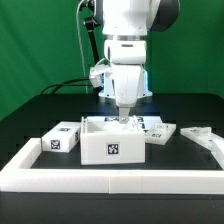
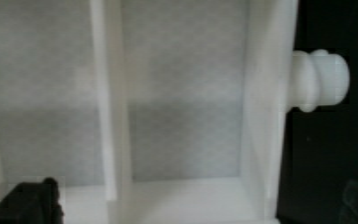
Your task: Assemble cabinet
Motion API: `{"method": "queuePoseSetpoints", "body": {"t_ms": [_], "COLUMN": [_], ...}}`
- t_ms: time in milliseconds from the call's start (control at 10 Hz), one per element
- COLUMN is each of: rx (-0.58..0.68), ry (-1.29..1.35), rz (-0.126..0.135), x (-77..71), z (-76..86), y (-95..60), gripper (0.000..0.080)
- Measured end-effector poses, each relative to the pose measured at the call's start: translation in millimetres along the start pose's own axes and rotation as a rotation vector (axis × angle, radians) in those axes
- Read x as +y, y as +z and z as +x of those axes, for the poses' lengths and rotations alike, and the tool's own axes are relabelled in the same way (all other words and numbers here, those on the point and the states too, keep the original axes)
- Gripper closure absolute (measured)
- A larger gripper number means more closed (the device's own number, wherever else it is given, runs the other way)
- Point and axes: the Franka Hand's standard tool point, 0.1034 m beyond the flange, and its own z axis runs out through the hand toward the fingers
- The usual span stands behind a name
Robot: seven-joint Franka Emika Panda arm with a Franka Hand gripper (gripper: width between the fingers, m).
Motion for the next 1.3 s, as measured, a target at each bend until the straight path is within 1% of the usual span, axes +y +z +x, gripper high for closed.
{"method": "queuePoseSetpoints", "body": {"t_ms": [200,300,400,700,1100,1300], "rx": [-0.001,0.001,0.005,0.01,0.017,0.016], "ry": [0.001,0.003,0.009,0.008,0.009,0.009], "rz": [0.002,0.005,0.022,0.037,0.061,0.06], "x": [0.8,-1.0,-8.2,-18.6,-23.9,-23.2], "z": [-0.4,-0.5,-1.5,1.0,2.1,2.0], "y": [-0.2,2.0,9.7,16.6,27.9,27.5], "gripper": [0.0002,0.0002,0.0002,0.0002,0.0002,0.0012]}}
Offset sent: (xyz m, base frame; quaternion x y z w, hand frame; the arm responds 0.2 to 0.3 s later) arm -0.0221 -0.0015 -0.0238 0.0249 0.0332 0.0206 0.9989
